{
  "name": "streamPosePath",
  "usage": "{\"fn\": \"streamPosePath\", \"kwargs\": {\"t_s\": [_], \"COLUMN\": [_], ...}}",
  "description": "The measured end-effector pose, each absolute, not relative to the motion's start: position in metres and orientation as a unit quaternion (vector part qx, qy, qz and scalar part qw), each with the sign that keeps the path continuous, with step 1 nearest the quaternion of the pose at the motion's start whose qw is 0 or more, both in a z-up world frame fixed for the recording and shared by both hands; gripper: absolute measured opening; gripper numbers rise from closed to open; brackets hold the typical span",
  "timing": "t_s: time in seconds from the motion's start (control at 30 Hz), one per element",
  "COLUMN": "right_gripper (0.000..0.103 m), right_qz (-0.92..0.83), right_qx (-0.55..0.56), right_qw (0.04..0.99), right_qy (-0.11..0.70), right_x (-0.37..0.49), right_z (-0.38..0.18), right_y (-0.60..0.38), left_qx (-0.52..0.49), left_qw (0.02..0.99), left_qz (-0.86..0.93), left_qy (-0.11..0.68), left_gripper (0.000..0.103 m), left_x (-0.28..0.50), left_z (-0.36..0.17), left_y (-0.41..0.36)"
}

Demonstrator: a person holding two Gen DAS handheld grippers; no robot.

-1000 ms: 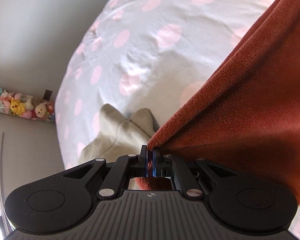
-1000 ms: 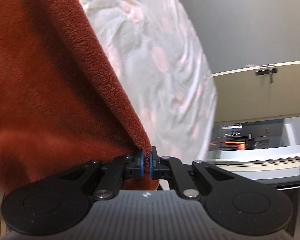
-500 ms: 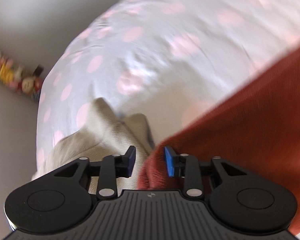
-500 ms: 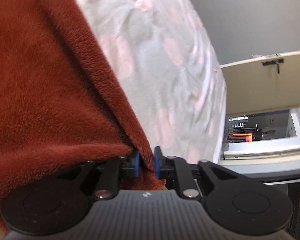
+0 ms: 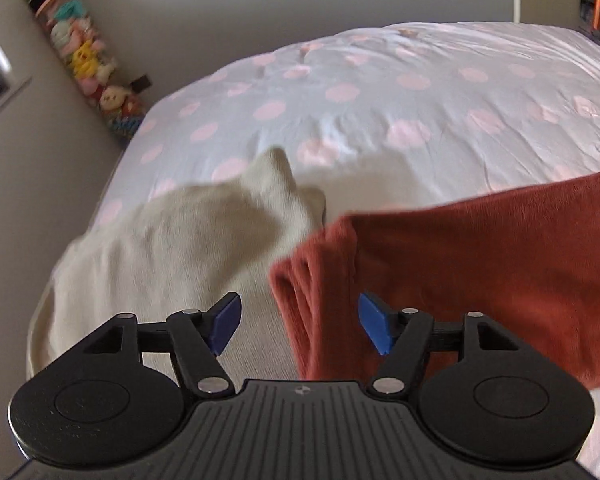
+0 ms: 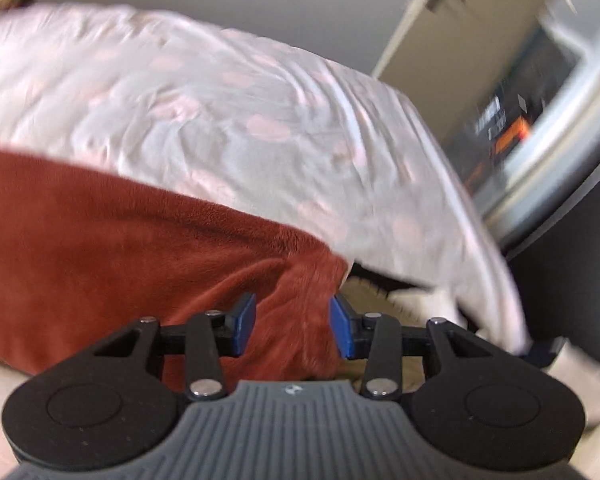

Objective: Fold clothes

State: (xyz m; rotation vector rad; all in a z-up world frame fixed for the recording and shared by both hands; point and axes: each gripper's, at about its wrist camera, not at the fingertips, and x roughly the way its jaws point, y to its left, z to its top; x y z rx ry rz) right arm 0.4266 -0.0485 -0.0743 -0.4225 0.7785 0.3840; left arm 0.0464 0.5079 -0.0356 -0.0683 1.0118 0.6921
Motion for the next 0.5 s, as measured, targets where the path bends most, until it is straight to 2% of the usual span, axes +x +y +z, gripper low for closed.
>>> {"fn": "streamPosePath", "kwargs": {"t_s": [0.1,0.33,0.4,0.47,0.5], "right_gripper": [0.043,0.042,0.036,0.025,0.025], "right_qz": [0.171,0.149,0.149,0.158,0.162], "right_qx": [-0.096,0.025,0.052,0.053,0.04], "right_qw": [0.895,0.88,0.872,0.867,0.865], "right_qy": [0.401,0.451,0.463,0.47,0.473], "right_x": [0.431,0.441,0.441,0.438,0.436], "right_z": [-0.08,-0.106,-0.119,-0.13,-0.135], "right_y": [-0.076,-0.114,-0.119,-0.118,-0.115], "left_qx": [-0.075,-0.183,-0.21,-0.222,-0.221], "left_qw": [0.817,0.799,0.796,0.798,0.798], "left_qz": [0.348,0.384,0.395,0.406,0.411], "left_qy": [0.454,0.425,0.407,0.386,0.381], "left_gripper": [0.064,0.064,0.064,0.064,0.064], "left_x": [0.022,-0.02,-0.027,-0.032,-0.034], "left_z": [-0.053,-0.092,-0.097,-0.102,-0.104], "left_y": [0.495,0.489,0.487,0.482,0.479]}}
